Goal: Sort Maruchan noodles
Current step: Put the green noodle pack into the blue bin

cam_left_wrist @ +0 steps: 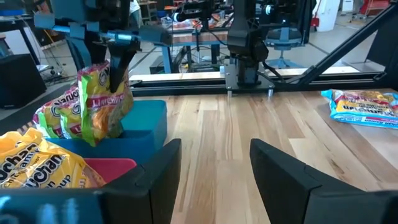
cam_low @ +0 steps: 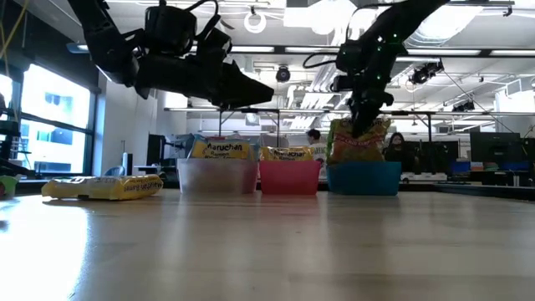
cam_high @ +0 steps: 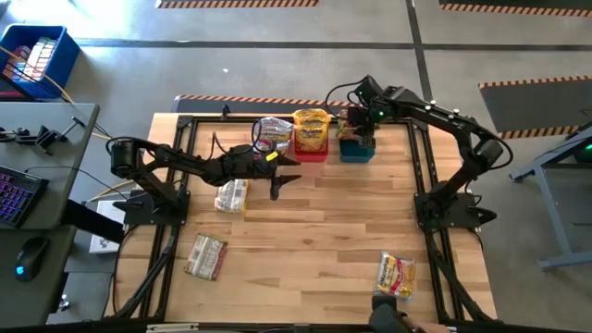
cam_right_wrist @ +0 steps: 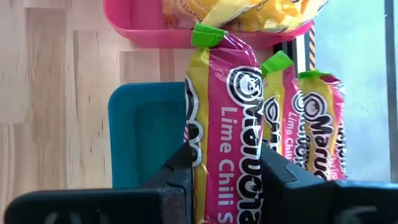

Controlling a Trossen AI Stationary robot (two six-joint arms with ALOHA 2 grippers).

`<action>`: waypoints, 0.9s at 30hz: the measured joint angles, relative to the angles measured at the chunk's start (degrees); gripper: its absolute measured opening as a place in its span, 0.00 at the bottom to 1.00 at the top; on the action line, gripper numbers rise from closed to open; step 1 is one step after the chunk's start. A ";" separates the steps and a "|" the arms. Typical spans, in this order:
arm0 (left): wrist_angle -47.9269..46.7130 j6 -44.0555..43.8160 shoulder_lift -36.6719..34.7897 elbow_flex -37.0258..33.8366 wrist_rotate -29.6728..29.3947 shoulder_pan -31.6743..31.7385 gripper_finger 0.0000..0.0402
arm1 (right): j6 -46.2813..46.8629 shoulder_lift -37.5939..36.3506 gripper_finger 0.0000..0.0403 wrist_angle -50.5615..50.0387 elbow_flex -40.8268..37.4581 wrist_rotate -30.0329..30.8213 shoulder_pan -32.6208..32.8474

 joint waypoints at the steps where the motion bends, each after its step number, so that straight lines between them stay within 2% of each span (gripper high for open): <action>1: 0.00 -0.02 0.00 0.00 0.00 0.00 0.46 | 0.01 0.45 0.21 0.07 0.01 0.05 -0.01; 8: -0.13 -0.11 0.00 0.00 0.00 0.00 0.46 | -0.42 3.72 0.21 1.59 0.13 0.87 -0.06; 27: -0.07 -0.61 0.04 0.00 0.00 -0.02 0.46 | -0.41 3.30 0.21 -0.48 0.28 6.11 1.70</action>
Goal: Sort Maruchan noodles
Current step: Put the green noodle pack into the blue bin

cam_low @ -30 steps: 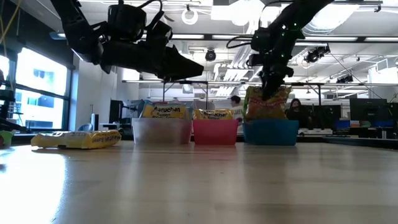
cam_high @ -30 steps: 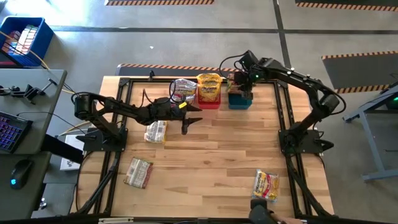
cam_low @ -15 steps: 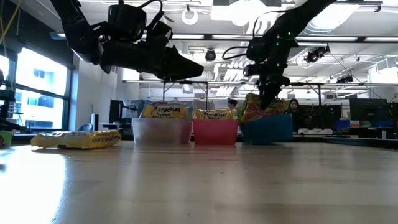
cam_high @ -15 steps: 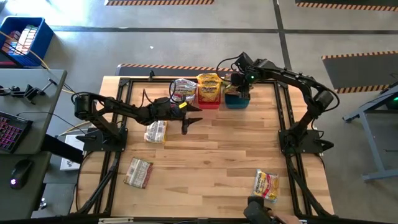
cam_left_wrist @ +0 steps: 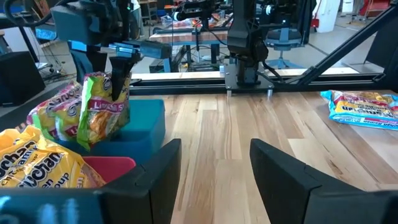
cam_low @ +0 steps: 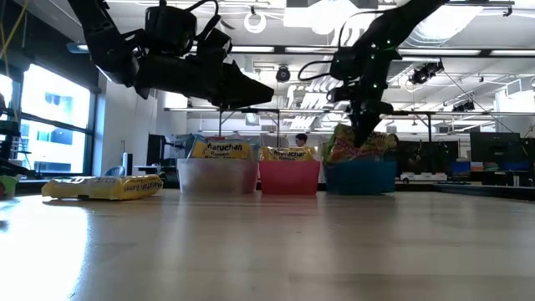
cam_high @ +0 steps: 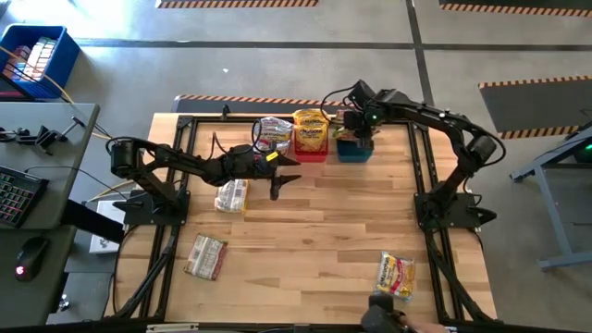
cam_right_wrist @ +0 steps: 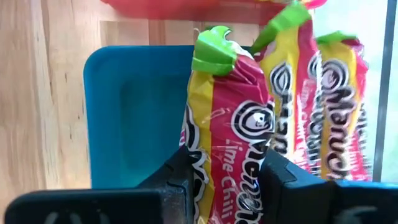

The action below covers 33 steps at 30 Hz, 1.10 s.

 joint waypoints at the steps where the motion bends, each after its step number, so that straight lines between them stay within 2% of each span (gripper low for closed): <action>1: 0.00 0.00 0.00 0.00 0.00 0.00 0.46 | 0.05 -0.28 0.21 -0.26 0.00 0.00 0.04; 19: 0.04 0.02 0.00 0.00 0.00 0.00 0.46 | -0.26 -2.18 0.21 -3.02 0.00 4.06 0.14; 33: 0.04 0.01 0.00 0.00 0.00 0.00 0.46 | -1.06 3.88 0.21 -0.67 0.00 4.03 0.16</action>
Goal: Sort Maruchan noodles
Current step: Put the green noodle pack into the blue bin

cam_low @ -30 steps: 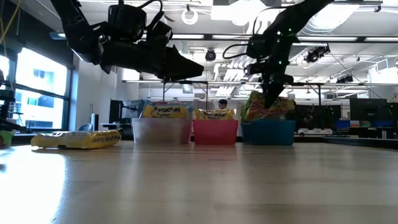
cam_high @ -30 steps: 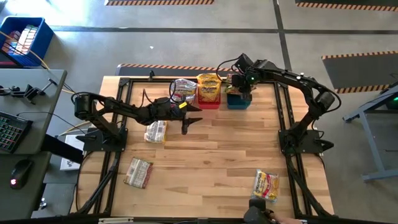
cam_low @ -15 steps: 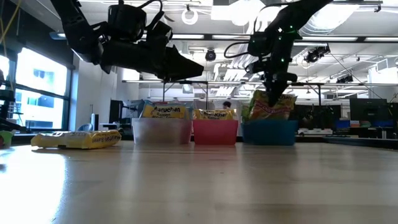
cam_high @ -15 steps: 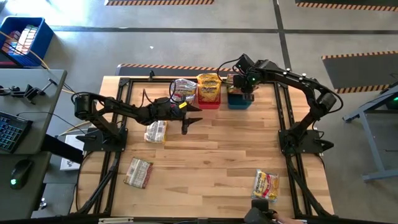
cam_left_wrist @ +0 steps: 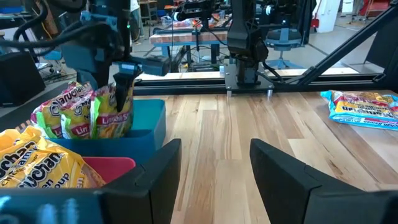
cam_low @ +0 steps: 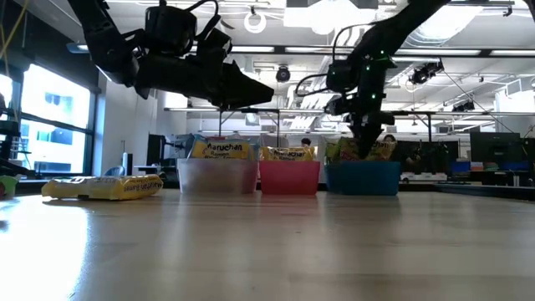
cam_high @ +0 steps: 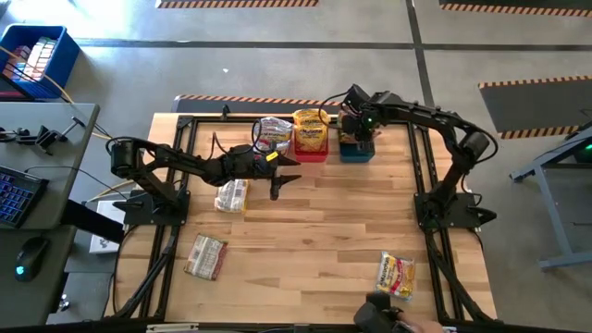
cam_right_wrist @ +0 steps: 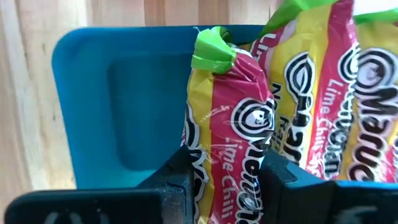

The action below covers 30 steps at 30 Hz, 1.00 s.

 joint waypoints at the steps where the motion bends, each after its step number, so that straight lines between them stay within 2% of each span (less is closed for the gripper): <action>1: 0.00 0.01 0.00 0.00 -0.02 0.00 0.46 | 0.01 0.35 0.21 0.42 0.00 0.00 0.03; 7: -0.03 -0.01 0.00 0.00 0.00 0.00 0.46 | 0.94 1.87 0.25 2.42 0.00 2.43 0.77; 14: -0.35 -0.64 0.00 0.00 0.00 -0.04 0.46 | 2.69 1.76 0.45 6.31 0.00 7.52 2.59; 18: -0.44 -0.90 0.00 0.00 0.00 -0.04 0.46 | 2.66 1.38 0.54 6.77 0.00 7.65 3.30; 30: -1.04 -1.04 0.00 0.00 0.00 -0.04 0.46 | 6.49 -6.06 0.57 8.58 0.00 4.94 3.82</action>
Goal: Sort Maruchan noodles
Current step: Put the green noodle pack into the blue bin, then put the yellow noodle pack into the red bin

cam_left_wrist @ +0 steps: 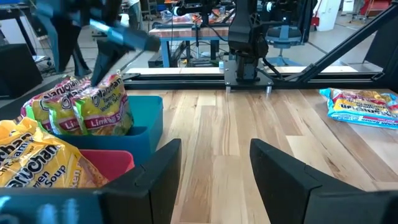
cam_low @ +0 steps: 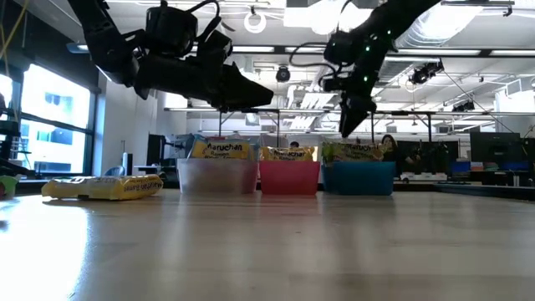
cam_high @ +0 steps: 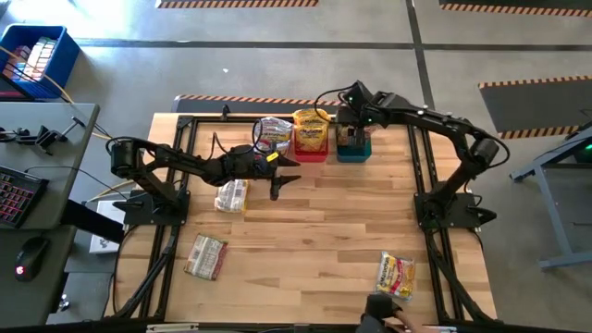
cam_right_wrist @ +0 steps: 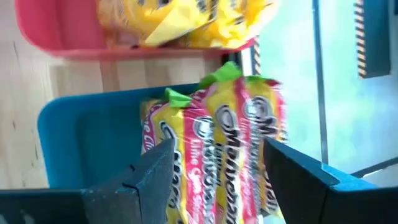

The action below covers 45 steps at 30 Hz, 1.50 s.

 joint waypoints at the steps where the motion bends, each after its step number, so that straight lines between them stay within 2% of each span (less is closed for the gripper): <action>1: 0.00 -0.01 0.00 0.00 -0.02 0.00 0.46 | 0.62 -0.88 0.57 -0.13 0.00 -0.04 0.00; 4: -0.04 -0.29 0.00 0.00 -0.02 -0.02 0.46 | 2.66 -3.11 0.56 -2.22 0.00 -1.59 0.00; 7: -0.72 -0.46 0.00 0.00 0.00 -0.07 0.46 | 4.53 -4.43 0.51 -6.03 -0.04 -5.49 -0.10; 12: -0.81 -1.38 0.00 0.00 -0.01 -0.11 0.46 | 7.74 -4.52 0.30 -6.09 -4.90 -8.48 -1.23; 17: -1.11 -2.43 0.00 0.00 -0.02 -0.11 0.46 | 8.13 -4.43 0.06 2.06 -12.56 -6.99 -2.53; 19: -1.19 -2.45 0.00 0.00 -0.02 -0.11 0.46 | 8.19 -4.41 0.02 6.40 -14.79 -6.39 -2.88; 24: -1.29 -2.83 0.00 0.00 -0.17 -0.75 0.42 | 10.34 -4.41 0.07 16.75 -18.12 -4.05 -3.26; 30: -7.00 -0.90 -1.20 -0.02 -1.02 -3.49 0.36 | 11.75 -4.83 0.11 19.30 -18.53 -6.75 -1.79; 35: -21.13 1.58 -6.77 0.16 -11.85 -8.23 0.32 | 11.75 -8.68 0.11 20.06 -18.53 -5.28 1.75; 39: -33.60 0.15 -12.83 0.37 -20.13 -12.44 0.29 | 13.13 -13.78 0.09 20.90 -18.51 -4.48 4.89; 42: -42.12 -4.38 -16.64 0.35 -23.48 -15.18 0.28 | 14.44 -17.53 0.07 22.15 -18.45 -4.92 7.20; 45: -48.31 -8.54 -19.18 0.35 -24.46 -17.47 0.28 | 15.90 -20.34 0.04 24.06 -18.40 -5.95 9.13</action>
